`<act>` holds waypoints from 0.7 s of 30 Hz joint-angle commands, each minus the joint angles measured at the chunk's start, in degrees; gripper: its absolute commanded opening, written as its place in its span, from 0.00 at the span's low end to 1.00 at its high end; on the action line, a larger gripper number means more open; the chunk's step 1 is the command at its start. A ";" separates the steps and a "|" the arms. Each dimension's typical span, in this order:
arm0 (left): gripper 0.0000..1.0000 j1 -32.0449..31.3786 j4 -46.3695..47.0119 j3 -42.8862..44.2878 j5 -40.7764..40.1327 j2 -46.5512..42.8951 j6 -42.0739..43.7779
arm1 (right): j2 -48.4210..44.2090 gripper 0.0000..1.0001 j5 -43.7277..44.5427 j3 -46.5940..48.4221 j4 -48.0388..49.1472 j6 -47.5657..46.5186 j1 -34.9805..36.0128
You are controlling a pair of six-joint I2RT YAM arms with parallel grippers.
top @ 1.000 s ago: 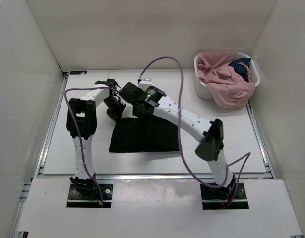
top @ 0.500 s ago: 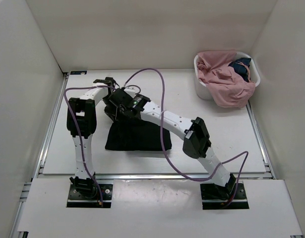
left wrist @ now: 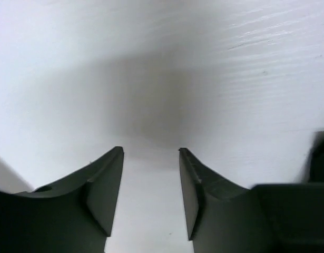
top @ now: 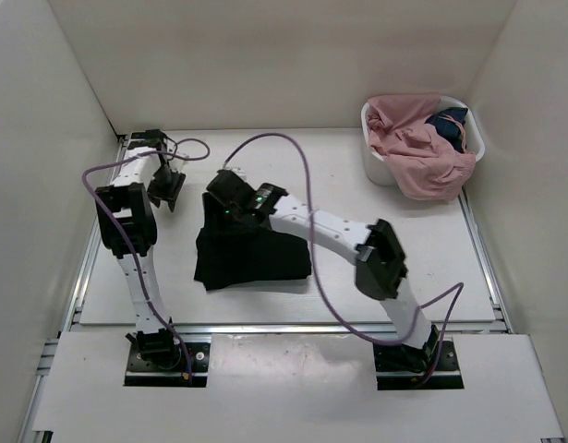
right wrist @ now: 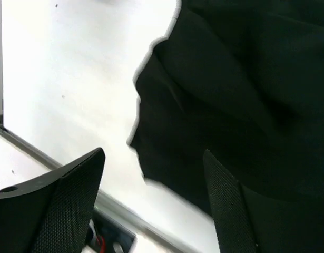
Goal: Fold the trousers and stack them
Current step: Fold the trousers
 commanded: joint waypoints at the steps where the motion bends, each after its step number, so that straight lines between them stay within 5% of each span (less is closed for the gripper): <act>1: 0.59 -1.54 1.70 2.24 0.79 -11.23 2.90 | -16.64 0.80 8.72 -7.30 -2.79 -1.59 -0.95; 6: 0.72 -9.96 1.70 -5.31 16.16 -20.90 13.79 | -32.62 0.88 9.44 -31.37 -5.61 2.90 -6.75; 10: 0.77 -15.60 3.01 -11.21 19.69 -21.19 15.57 | -39.51 0.95 6.28 -45.36 -4.12 2.90 -9.84; 14: 0.81 -16.75 3.63 -9.64 24.44 -16.98 15.57 | -45.13 0.98 -0.63 -60.10 8.65 1.67 -12.65; 21: 0.78 -18.69 3.54 -13.75 17.34 -13.62 16.27 | -42.60 0.99 -8.49 -68.57 22.06 2.20 -14.76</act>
